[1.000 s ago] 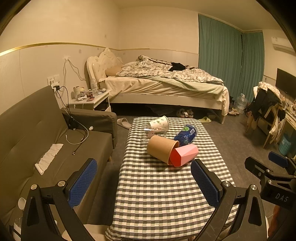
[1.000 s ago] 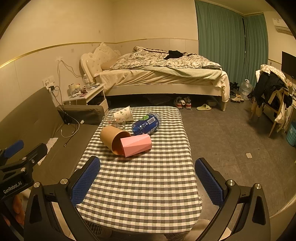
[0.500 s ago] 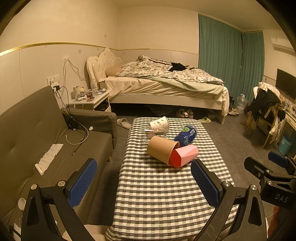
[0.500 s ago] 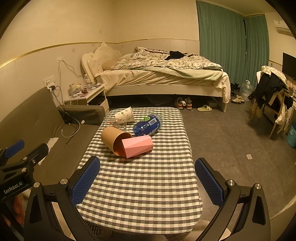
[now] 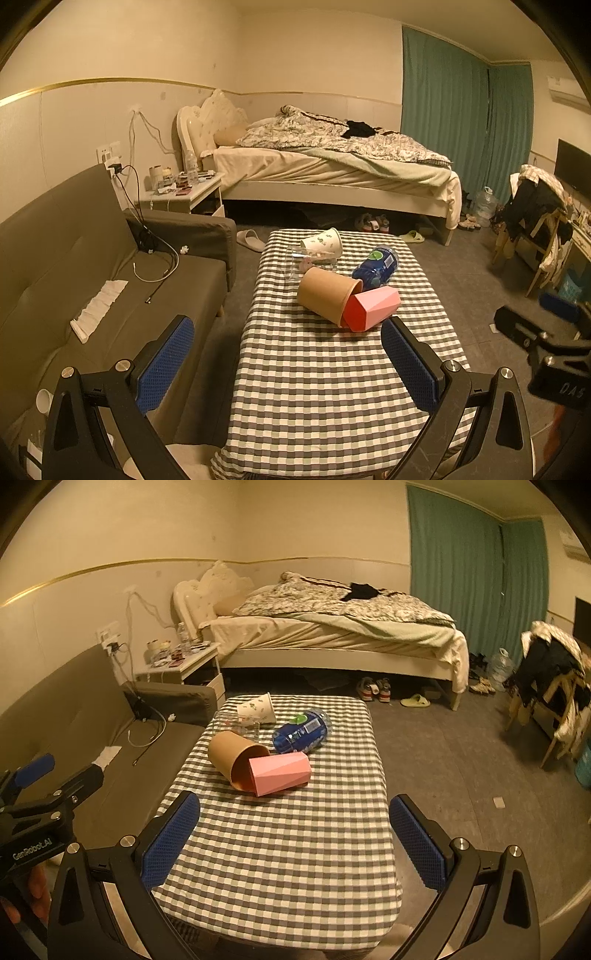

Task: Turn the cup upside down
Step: 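Reach the right gripper to the white leaf-print cup and grasp it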

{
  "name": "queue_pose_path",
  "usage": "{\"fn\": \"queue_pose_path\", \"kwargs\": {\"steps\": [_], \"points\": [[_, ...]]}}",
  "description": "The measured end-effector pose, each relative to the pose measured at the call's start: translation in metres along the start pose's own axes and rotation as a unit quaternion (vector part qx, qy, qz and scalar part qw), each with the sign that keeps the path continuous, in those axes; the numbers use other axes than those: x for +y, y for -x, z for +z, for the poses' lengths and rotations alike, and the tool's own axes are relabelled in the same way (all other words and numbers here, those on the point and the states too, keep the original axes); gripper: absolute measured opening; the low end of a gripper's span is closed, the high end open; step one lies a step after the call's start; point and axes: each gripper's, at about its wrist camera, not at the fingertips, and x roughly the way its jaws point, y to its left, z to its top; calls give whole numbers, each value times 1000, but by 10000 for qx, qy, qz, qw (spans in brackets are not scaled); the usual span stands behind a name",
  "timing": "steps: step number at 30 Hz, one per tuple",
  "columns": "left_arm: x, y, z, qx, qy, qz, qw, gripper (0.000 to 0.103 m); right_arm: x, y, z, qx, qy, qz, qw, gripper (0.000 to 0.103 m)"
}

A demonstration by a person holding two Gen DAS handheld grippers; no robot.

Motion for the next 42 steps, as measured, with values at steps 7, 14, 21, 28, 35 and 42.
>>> {"fn": "queue_pose_path", "kwargs": {"steps": [7, 14, 21, 28, 35, 42], "points": [[14, -27, 17, 195, 32, 158, 9997, 103, 8, -14, 28, 40, 717, 92, 9974, 103], [35, -83, 42, 420, 136, 542, 9976, 103, 25, -82, 81, 586, 1907, 406, 9791, 103], [57, -164, 55, 726, 393, 739, 9938, 103, 72, -200, 135, 1148, 3778, 273, 9183, 103], [79, -237, 54, 1064, 560, 859, 9890, 103, 123, -334, 148, 1931, 5434, 323, 8163, 100], [89, -281, 39, 1303, 681, 825, 9857, 103, 147, -416, 115, 2722, 6471, 462, 7107, 94], [92, -297, 25, 1431, 615, 804, 9845, 103, 148, -463, 104, 3353, 6618, 647, 6674, 91]]}}
